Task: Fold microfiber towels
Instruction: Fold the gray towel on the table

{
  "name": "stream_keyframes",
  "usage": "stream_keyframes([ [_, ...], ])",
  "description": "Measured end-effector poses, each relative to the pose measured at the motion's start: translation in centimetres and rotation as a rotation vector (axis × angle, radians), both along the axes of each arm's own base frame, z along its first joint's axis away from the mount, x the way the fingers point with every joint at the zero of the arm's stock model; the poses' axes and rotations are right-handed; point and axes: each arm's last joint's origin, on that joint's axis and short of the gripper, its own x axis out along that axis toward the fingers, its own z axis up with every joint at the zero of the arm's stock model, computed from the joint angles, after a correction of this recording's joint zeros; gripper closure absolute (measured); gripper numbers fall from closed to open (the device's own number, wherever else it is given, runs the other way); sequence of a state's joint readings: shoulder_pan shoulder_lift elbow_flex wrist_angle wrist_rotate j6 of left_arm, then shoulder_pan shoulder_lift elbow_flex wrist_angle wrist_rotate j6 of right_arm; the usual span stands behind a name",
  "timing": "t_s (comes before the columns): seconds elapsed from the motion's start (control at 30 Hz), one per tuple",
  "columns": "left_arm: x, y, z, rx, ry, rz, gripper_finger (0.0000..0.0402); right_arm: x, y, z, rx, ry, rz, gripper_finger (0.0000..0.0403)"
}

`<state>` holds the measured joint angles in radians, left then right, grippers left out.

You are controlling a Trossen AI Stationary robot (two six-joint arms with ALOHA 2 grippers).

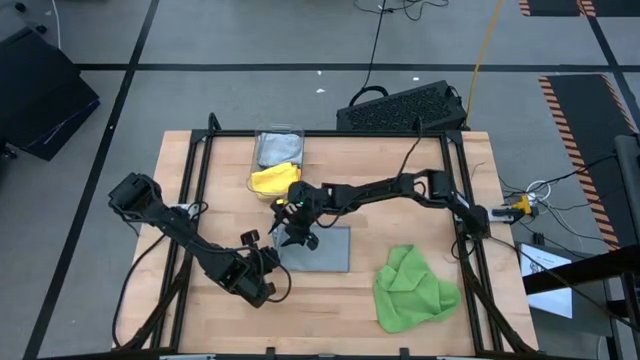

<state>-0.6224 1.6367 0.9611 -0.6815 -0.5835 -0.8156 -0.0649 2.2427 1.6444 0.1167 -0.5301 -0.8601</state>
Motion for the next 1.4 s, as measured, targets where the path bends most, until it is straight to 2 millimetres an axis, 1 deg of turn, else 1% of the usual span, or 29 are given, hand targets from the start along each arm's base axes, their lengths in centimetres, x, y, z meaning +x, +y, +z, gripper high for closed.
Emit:
stream_keyframes([
  [0.1, 0.0, 0.0, 0.0, 0.0, 0.001, -0.003, 0.0401, 0.5, -0.1, -0.2, -0.046, -0.021, 0.038, 0.0154],
  [0.27, 0.0, 0.0, 0.0, -0.004, 0.003, -0.006, 0.0401, 0.7, -0.6, -0.5, -0.073, -0.046, 0.081, 0.0154],
  [0.43, 0.0, 0.0, 0.0, 0.004, 0.009, -0.021, 0.0401, 0.6, -2.0, -0.6, -0.1, -0.049, 0.083, 0.0156],
  [0.57, 0.0, 0.0, 0.0, 0.014, 0.017, -0.039, 0.0401, 0.5, -2.7, -0.5, -0.112, -0.069, 0.101, 0.0166],
  [0.77, 0.0, 0.0, 0.0, 0.019, 0.02, -0.047, 0.0401, 0.6, -2.8, -0.9, -0.13, -0.091, 0.11, 0.0175],
  [0.9, 0.0, 0.0, 0.0, 0.022, 0.022, -0.053, 0.0401, 0.9, -2.7, -1.4, -0.132, -0.108, 0.112, 0.0176],
  [1.03, 0.0, 0.0, 0.0, 0.026, 0.025, -0.06, 0.0401, 1.3, -2.8, -3.3, -0.135, -0.119, 0.112, 0.0176],
  [1.13, 0.0, 0.0, 0.0, 0.024, 0.022, -0.06, 0.0401, 1.3, -2.7, -3.9, -0.134, -0.107, 0.113, 0.0178],
  [1.2, 0.0, 0.0, 0.0, 0.023, 0.022, -0.06, 0.0401, 1.4, -2.8, -3.9, -0.14, -0.121, 0.114, 0.0186],
  [1.27, 0.0, 0.0, 0.0, 0.025, 0.025, -0.06, 0.0401, 1.5, -2.8, -3.9, -0.146, -0.127, 0.117, 0.0203],
  [1.4, 0.0, 0.0, 0.0, 0.026, 0.026, -0.06, 0.0401, 1.4, -2.9, -4.0, -0.156, -0.12, 0.116, 0.0263],
])
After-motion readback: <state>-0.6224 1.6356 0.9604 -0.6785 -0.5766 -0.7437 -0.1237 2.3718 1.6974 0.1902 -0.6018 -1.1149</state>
